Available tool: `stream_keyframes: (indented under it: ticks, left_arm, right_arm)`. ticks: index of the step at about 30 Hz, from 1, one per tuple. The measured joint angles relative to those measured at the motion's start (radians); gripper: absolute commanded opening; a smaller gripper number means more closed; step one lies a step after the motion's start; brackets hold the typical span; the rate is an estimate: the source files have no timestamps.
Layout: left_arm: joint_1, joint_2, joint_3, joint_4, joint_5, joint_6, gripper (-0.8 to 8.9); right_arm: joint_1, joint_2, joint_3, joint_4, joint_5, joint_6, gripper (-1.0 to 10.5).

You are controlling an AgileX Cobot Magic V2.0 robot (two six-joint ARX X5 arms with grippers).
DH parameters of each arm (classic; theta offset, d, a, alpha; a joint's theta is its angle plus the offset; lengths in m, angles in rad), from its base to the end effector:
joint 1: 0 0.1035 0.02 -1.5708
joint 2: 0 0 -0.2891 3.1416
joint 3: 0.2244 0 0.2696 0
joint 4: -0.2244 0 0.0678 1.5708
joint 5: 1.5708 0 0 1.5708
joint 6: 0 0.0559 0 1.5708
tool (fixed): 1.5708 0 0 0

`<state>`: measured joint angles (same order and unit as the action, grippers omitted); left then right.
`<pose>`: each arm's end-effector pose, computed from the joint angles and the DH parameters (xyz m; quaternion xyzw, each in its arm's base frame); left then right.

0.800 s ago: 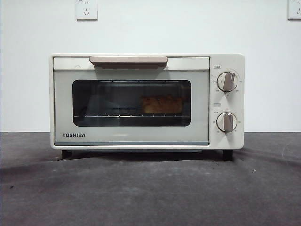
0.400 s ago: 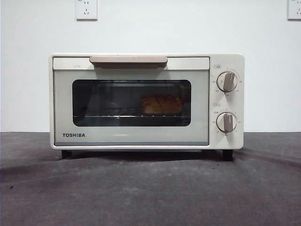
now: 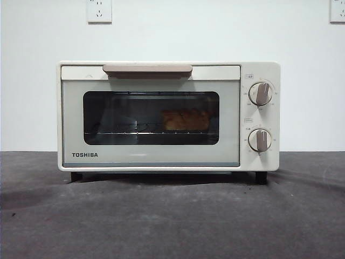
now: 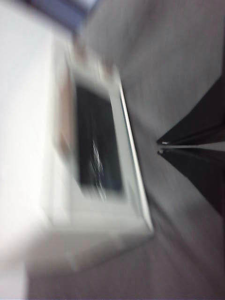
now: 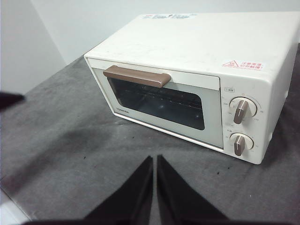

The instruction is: The left arm flap open the oven, the right arm pick bread and place it into oven, the left arm flap close the oven

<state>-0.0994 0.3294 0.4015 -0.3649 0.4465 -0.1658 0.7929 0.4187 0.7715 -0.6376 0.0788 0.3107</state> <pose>0.1145 -0.0357 0.2417 -0.1040 0.1653 -0.2539 0.9473 0.0736 0.0684 0.3334 0.0843 0.1806 0.3219 0.9256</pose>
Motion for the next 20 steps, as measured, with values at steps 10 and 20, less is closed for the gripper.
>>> stream_keyframes:
  ticks: [10,20]
  left_arm:
    - [0.016,-0.197,-0.324,0.126,-0.47,-0.005,0.2]
    - [0.085,-0.326,-0.369,0.191,-0.583,0.028,0.2]
  right_arm:
    - [0.0,0.0,0.0,0.0,0.0,0.0,0.1]
    - [0.0,0.0,0.0,0.0,0.0,0.0,0.1]
